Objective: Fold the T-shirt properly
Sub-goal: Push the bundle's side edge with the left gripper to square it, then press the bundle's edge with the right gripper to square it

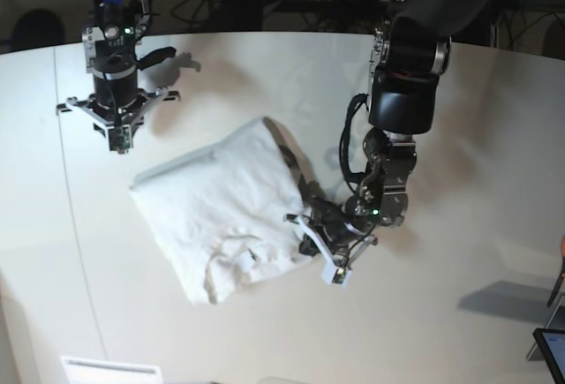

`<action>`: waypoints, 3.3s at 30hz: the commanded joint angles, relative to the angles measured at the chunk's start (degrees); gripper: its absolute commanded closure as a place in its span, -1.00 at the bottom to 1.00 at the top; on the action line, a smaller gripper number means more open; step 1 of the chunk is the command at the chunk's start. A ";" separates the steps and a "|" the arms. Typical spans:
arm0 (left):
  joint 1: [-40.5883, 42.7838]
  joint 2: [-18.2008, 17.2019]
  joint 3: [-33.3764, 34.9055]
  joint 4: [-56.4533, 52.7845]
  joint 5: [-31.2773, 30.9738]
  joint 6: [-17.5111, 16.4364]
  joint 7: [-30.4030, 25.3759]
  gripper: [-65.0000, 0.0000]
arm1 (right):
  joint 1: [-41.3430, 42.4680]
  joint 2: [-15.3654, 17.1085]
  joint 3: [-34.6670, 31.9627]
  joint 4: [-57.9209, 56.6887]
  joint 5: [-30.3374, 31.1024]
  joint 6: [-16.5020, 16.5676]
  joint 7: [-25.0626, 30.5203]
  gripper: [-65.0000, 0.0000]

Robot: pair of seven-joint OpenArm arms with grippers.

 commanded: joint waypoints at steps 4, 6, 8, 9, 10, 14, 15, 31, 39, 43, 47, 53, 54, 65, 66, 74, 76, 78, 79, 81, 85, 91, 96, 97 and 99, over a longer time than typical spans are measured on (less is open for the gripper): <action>-5.17 1.72 3.00 -5.85 -0.16 1.10 -5.06 1.00 | 0.05 0.12 0.12 1.17 -0.46 -0.41 1.64 1.00; -7.28 2.51 3.61 -9.36 -0.16 1.19 -6.91 1.00 | 0.05 0.21 0.12 1.17 -0.46 -0.41 1.64 1.00; -8.86 3.30 3.70 -12.00 -0.16 1.19 -8.85 1.00 | 0.05 0.21 0.12 1.17 -0.63 -0.41 1.64 1.00; -9.65 3.74 3.70 -13.32 -0.16 1.19 -9.81 1.00 | 0.05 0.21 0.21 1.17 -0.63 -0.41 1.64 1.00; -10.35 4.00 3.70 -14.37 -0.16 1.19 -10.60 1.00 | 0.32 0.21 0.30 1.08 -0.63 -0.41 1.64 1.00; -12.90 4.88 3.70 -18.24 -0.16 1.19 -13.50 1.00 | 3.48 0.39 0.65 -1.03 -0.72 -0.41 1.64 1.00; -13.17 5.32 3.70 -18.77 -0.16 1.19 -13.86 1.00 | 5.33 0.83 0.65 -2.61 -0.72 -0.41 1.64 1.00; -13.52 5.23 3.79 -18.86 -0.16 1.90 -14.12 1.00 | 19.31 1.97 6.10 -21.95 -0.72 6.97 4.45 1.00; -13.34 5.32 3.79 -18.94 -0.16 1.90 -14.12 1.00 | 17.55 0.21 1.97 -20.98 -0.72 6.97 4.45 1.00; -12.64 5.23 3.79 -18.94 -0.16 1.90 -14.12 1.00 | 15.09 -0.67 1.44 -18.52 -0.81 6.97 4.45 1.00; -12.46 5.15 3.79 -18.94 -0.16 1.90 -14.12 1.00 | 13.24 -2.34 1.35 -16.76 -0.81 6.97 4.36 1.00; -12.20 4.53 3.70 -18.86 -0.16 1.90 -14.12 1.00 | 11.83 -2.51 -1.55 -15.62 -0.81 6.97 4.36 1.00; -12.20 4.44 3.44 -18.86 -0.16 1.90 -14.12 1.00 | 11.66 -2.51 -2.34 -15.53 -0.81 6.89 3.83 1.00; -6.48 -0.48 2.47 -11.03 -0.69 1.90 -12.19 1.00 | 10.60 -2.60 -9.29 -14.30 -0.81 1.08 0.93 1.00; -4.90 -1.10 0.98 -8.04 -0.69 1.90 -10.78 1.00 | 9.90 -2.60 -9.02 -14.13 -0.81 1.00 0.93 1.00; 7.76 -4.00 -9.57 13.14 -0.16 1.72 -2.16 1.00 | 8.67 -4.54 5.31 -12.28 -0.46 1.26 0.76 1.00; 10.04 -4.17 -10.01 16.75 -0.16 1.72 -1.11 1.00 | 11.04 -4.54 7.51 -13.69 -0.55 4.60 0.76 1.00; 12.42 -4.17 -10.28 21.06 -0.16 1.72 -0.32 1.00 | 13.42 -4.54 10.32 -15.45 -0.72 7.50 0.76 1.00; 13.65 -4.17 -10.28 23.17 -0.16 1.72 0.30 1.00 | 14.82 -4.54 11.37 -16.41 -0.72 8.64 0.76 1.00; 15.49 -4.17 -10.36 27.12 -0.25 1.72 1.79 1.00 | 17.29 -4.45 11.99 -18.17 -0.72 11.02 0.76 1.00; 17.87 -4.00 -10.36 33.10 -0.34 1.81 4.34 1.00 | 20.89 -3.22 11.90 -21.16 -0.81 12.78 0.58 1.00; 17.87 -4.09 -10.45 34.33 -0.25 1.81 5.31 1.00 | 22.21 -4.18 10.06 -22.04 -0.81 13.22 0.32 1.00; 17.78 -4.09 -10.54 34.51 -0.25 1.81 6.19 1.00 | 21.51 -5.24 4.60 -22.04 -0.81 12.69 0.14 1.00; 17.78 -4.09 -10.54 34.42 -0.25 1.81 6.36 1.00 | 21.15 -5.68 3.90 -21.95 -0.81 12.69 -0.21 1.00; 17.78 -4.17 -10.63 34.42 -0.25 1.81 6.36 1.00 | 20.80 -5.94 2.85 -20.81 -0.81 12.69 -0.83 1.00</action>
